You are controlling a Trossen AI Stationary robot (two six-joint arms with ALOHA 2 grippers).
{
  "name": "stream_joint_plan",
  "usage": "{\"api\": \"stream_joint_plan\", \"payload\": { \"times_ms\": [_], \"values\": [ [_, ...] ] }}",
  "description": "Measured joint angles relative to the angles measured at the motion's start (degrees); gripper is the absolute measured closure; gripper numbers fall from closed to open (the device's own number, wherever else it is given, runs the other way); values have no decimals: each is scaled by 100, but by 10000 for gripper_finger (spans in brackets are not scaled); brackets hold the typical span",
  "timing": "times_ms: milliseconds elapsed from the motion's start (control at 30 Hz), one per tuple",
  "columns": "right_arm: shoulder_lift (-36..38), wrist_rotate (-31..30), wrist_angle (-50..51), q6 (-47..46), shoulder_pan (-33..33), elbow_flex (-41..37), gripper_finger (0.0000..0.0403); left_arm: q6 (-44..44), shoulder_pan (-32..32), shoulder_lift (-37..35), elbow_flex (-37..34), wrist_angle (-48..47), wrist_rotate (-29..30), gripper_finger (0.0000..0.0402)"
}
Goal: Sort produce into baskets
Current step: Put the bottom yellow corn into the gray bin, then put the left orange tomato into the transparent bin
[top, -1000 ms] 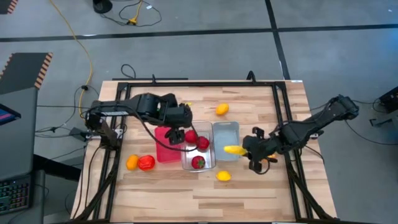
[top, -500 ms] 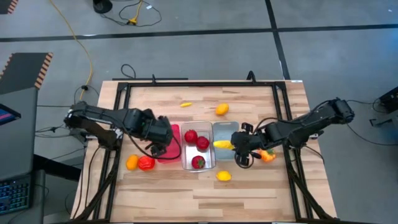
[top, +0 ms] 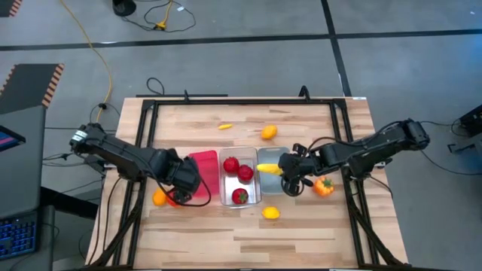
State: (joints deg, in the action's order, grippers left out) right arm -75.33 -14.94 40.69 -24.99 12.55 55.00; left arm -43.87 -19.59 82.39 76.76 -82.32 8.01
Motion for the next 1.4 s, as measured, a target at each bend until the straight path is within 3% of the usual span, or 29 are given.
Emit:
{"api": "stream_joint_plan", "payload": {
  "times_ms": [367,933,1400],
  "values": [
    [0,1,4,0,-78,0,137,-161,-493,4,-608,586,-193,38],
    [0,2,11,0,-76,0,137,14,-669,9,-1788,1357,-907,38],
    [0,2,11,-1,-76,0,137,10,-669,11,-2728,2294,-971,38]
  ]
}}
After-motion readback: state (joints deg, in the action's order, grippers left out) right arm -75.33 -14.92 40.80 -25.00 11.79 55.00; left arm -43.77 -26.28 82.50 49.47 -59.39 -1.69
